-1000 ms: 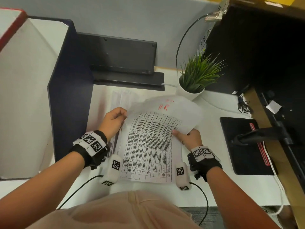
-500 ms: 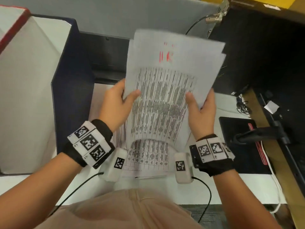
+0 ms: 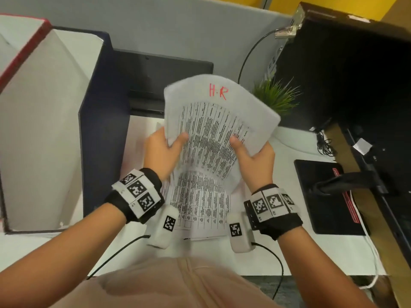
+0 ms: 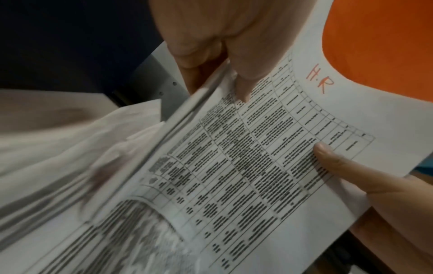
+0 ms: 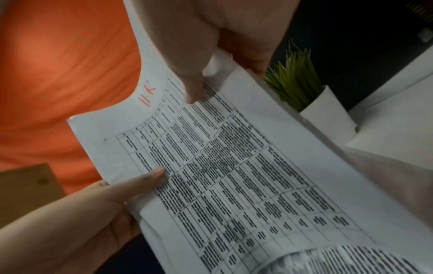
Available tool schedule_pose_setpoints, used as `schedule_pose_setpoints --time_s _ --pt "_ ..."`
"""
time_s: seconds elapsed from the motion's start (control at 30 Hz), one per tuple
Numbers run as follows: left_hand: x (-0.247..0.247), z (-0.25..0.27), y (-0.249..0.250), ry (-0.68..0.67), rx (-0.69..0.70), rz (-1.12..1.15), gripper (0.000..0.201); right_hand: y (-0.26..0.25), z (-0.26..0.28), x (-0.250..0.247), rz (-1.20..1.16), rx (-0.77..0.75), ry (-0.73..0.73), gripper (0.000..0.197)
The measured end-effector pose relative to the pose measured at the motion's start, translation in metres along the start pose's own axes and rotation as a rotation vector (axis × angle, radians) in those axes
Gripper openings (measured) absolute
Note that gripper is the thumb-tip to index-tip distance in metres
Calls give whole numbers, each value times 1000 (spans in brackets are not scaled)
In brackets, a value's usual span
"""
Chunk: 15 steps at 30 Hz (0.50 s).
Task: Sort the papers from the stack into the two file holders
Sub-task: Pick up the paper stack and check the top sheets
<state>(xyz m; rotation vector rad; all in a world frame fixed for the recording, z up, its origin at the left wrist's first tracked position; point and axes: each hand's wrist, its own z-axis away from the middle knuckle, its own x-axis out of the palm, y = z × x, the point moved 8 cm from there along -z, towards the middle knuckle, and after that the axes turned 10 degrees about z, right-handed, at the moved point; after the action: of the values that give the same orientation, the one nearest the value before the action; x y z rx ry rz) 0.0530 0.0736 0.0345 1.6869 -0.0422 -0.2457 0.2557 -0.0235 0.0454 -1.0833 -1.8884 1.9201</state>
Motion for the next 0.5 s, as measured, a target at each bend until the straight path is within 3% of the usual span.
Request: schedule_pose_setpoints --time_s 0.13,0.33,0.4,0.5 --pt "6 6 -22 -52 -166 -104 19 7 6 13 60 50 6 33" --pt "-32 -6 42 -15 -52 30 14 -34 -15 5 -15 -85 -22 39" --pt "-57 -8 68 -29 -18 -19 23 -46 -19 7 -76 -166 -107 33" --pt "-110 -13 98 -7 -4 -130 34 -43 -18 11 10 -249 -208 27"
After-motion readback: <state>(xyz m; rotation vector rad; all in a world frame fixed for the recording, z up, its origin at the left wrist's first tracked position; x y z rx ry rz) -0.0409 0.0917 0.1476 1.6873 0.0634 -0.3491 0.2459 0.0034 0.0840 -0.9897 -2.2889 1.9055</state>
